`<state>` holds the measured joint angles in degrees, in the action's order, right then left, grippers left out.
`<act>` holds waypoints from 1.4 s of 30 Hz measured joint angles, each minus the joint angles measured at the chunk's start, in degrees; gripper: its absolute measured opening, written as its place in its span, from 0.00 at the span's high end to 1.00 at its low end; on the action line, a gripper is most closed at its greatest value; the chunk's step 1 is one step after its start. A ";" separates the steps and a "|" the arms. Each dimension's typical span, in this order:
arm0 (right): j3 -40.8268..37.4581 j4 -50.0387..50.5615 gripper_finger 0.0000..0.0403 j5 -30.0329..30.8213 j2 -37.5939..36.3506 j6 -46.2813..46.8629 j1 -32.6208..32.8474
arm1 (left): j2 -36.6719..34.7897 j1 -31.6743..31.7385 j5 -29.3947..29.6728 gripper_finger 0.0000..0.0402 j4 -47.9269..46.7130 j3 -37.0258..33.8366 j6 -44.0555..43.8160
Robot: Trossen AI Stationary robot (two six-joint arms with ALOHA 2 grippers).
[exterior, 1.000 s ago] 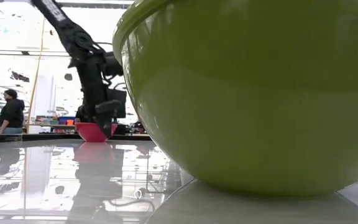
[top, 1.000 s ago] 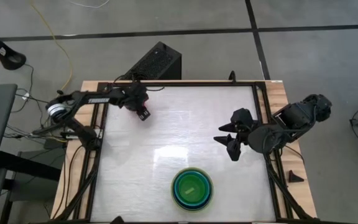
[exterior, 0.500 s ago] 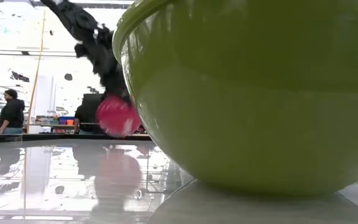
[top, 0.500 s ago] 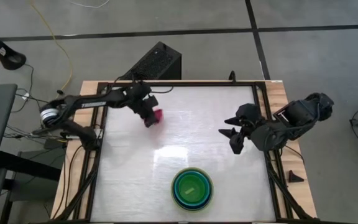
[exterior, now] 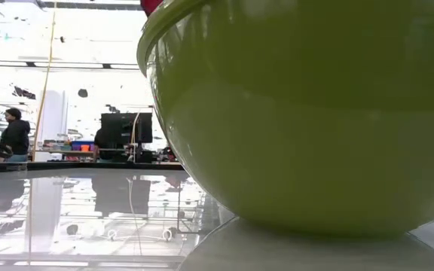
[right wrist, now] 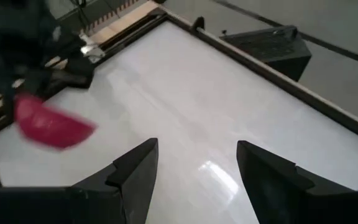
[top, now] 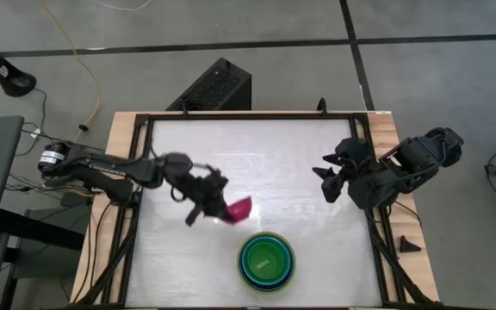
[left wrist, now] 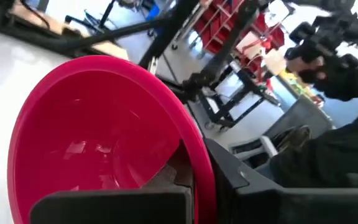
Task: Nest bowls inside each other
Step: Stack the pink bowl into the green bowl
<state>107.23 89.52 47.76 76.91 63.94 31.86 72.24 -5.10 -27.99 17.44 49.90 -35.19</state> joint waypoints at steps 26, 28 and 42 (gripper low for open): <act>-0.01 0.48 0.37 6.59 -6.02 0.66 11.59 | 43.10 -17.52 22.77 1.00 -43.43 49.81 23.54; -0.01 0.48 0.37 6.47 -6.49 0.15 12.72 | 46.56 -18.88 25.12 1.00 -45.33 53.90 22.63; -0.01 0.50 0.37 7.49 -11.26 -1.41 21.13 | 62.03 -26.52 46.42 1.00 -58.15 69.40 11.81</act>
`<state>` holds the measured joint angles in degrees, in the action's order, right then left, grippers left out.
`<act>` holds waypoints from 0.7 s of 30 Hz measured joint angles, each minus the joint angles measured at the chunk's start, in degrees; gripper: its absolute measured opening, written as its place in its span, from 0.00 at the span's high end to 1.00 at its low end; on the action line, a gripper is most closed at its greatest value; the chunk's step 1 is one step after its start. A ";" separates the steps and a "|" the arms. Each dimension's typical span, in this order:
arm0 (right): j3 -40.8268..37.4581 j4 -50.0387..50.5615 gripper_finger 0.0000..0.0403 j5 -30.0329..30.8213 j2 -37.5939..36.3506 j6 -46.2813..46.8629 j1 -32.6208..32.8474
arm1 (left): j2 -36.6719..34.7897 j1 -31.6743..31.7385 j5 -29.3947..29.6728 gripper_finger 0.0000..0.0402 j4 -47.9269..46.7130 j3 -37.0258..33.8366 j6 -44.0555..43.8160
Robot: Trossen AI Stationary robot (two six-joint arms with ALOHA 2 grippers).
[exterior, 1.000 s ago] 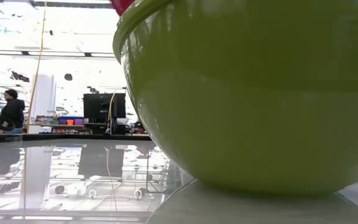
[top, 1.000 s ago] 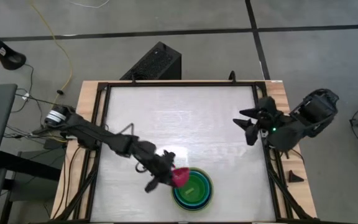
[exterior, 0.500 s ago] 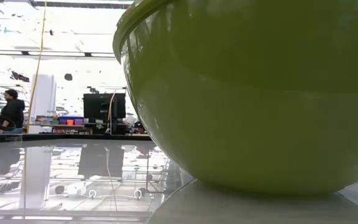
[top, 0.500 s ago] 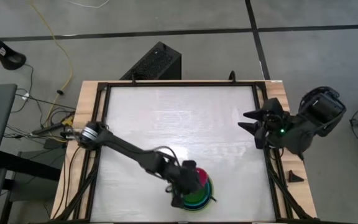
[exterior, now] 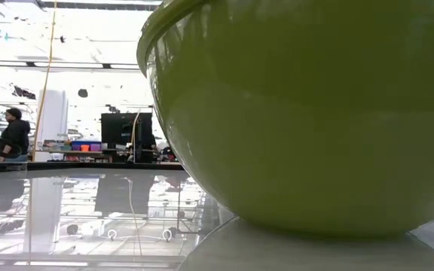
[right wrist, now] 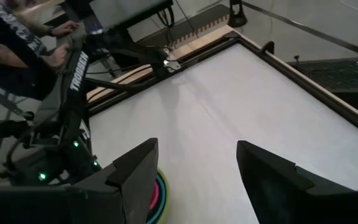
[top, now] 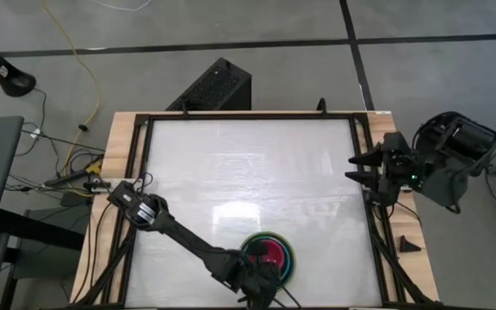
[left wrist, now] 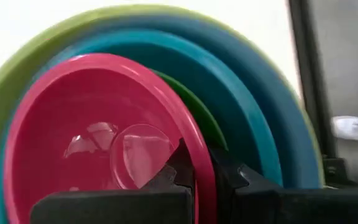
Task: Nest bowls inside each other
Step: Stack the pink bowl into the green bowl
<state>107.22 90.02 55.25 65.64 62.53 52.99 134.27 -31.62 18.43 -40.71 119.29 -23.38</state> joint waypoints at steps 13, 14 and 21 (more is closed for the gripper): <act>0.00 0.00 0.37 0.50 -0.54 -0.78 2.60 | 1.75 -0.26 0.73 0.99 -6.69 1.02 -6.11; 0.00 0.00 0.37 0.50 -0.54 -0.93 2.60 | 1.71 0.06 -0.55 0.98 -6.45 1.02 -6.14; 0.00 0.00 0.37 0.46 -0.43 -1.06 2.71 | 1.34 0.78 -2.49 0.74 5.20 0.75 -4.09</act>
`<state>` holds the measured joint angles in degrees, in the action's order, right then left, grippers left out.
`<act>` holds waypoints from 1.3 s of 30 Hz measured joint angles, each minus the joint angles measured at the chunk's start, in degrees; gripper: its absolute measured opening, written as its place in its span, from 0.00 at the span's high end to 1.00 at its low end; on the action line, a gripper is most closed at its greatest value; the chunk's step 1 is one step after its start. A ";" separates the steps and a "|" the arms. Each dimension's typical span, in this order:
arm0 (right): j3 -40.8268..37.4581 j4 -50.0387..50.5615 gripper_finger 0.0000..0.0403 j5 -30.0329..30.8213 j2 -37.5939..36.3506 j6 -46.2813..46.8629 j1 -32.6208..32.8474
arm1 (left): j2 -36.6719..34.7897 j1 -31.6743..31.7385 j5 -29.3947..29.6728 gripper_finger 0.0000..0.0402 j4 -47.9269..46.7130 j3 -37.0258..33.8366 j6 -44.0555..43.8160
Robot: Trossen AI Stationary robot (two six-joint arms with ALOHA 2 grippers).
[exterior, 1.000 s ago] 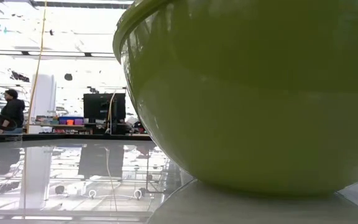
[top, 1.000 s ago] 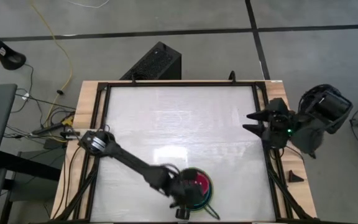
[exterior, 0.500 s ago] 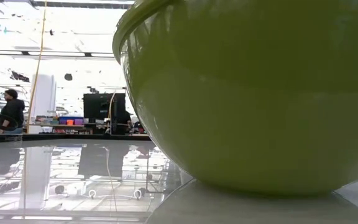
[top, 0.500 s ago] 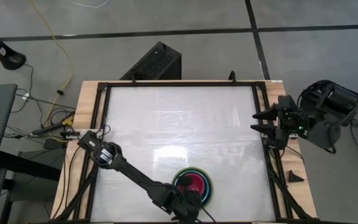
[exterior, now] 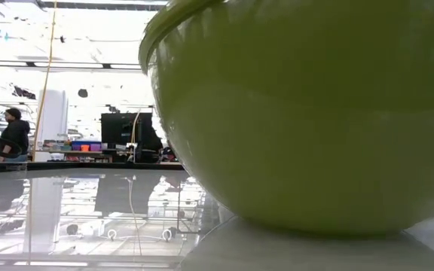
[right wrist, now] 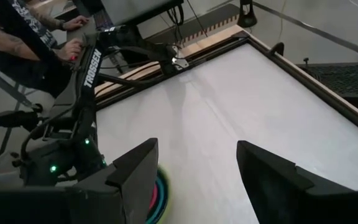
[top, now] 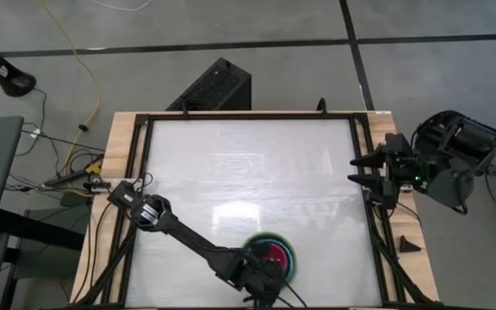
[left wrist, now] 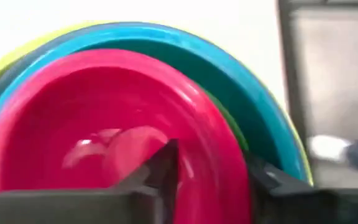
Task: Nest bowls inside each other
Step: Stack the pink bowl into the green bowl
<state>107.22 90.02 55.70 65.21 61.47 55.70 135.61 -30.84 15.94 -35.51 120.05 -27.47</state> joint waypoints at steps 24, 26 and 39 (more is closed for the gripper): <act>0.00 0.00 0.37 0.42 0.02 1.07 3.61 | -0.63 7.31 -25.47 0.34 12.17 0.04 -7.15; 0.00 0.00 0.37 0.42 0.02 1.07 3.61 | -0.63 7.80 -30.68 0.34 16.53 0.04 -8.85; 0.00 -0.01 0.37 0.04 0.07 1.07 3.61 | -1.33 10.02 -29.82 0.34 10.19 0.17 -7.95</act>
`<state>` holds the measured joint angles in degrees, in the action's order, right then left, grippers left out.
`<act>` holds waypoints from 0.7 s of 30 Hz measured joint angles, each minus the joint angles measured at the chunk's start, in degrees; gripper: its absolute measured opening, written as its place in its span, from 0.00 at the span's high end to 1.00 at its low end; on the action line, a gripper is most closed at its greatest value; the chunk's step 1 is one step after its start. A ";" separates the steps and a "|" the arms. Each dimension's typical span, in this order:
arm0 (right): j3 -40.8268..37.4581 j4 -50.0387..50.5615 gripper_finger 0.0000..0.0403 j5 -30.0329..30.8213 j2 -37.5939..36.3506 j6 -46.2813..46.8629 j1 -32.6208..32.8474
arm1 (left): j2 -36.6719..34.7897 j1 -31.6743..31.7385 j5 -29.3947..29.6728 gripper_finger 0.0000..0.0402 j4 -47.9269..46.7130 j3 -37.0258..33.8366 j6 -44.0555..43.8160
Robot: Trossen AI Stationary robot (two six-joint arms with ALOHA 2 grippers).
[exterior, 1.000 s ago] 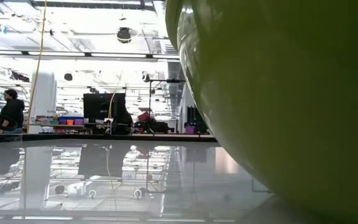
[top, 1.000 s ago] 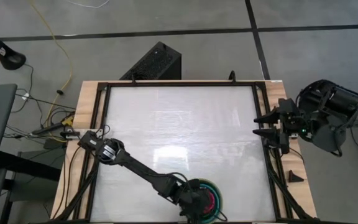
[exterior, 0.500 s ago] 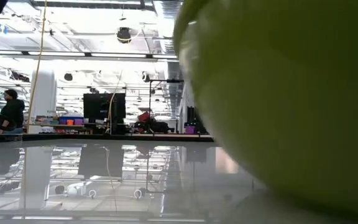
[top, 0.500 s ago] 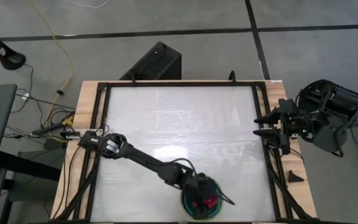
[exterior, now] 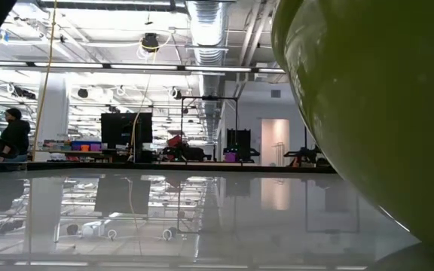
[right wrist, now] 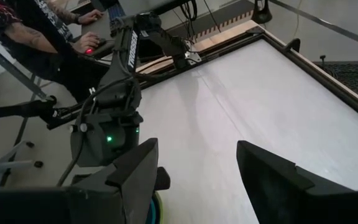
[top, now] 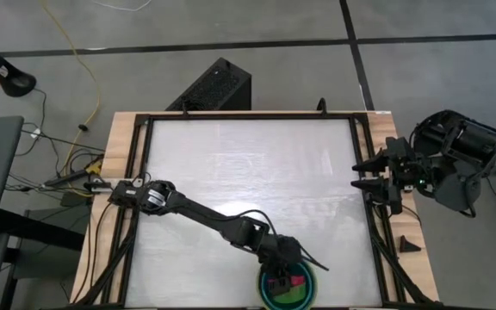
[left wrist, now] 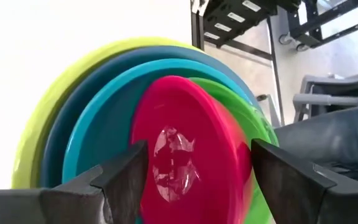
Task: Nest bowls inside each other
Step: Stack the pink bowl into the green bowl, then adjust the green and red bowls
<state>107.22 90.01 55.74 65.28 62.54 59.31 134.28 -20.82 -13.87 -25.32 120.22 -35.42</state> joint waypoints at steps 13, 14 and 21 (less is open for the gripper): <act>-1.73 -0.03 0.37 -0.12 0.30 2.11 1.74 | -7.47 2.50 2.06 0.34 -5.00 -0.11 2.44; -2.70 -0.05 0.37 -0.12 0.30 3.47 2.35 | -8.48 2.86 4.04 0.34 -5.89 -0.11 3.29; -16.24 -13.16 0.37 -0.08 0.35 10.87 8.14 | -16.30 4.45 14.54 0.34 -12.94 -0.11 7.41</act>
<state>90.98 76.85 55.66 65.63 73.42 67.45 117.98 -16.37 0.67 -38.26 120.11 -28.01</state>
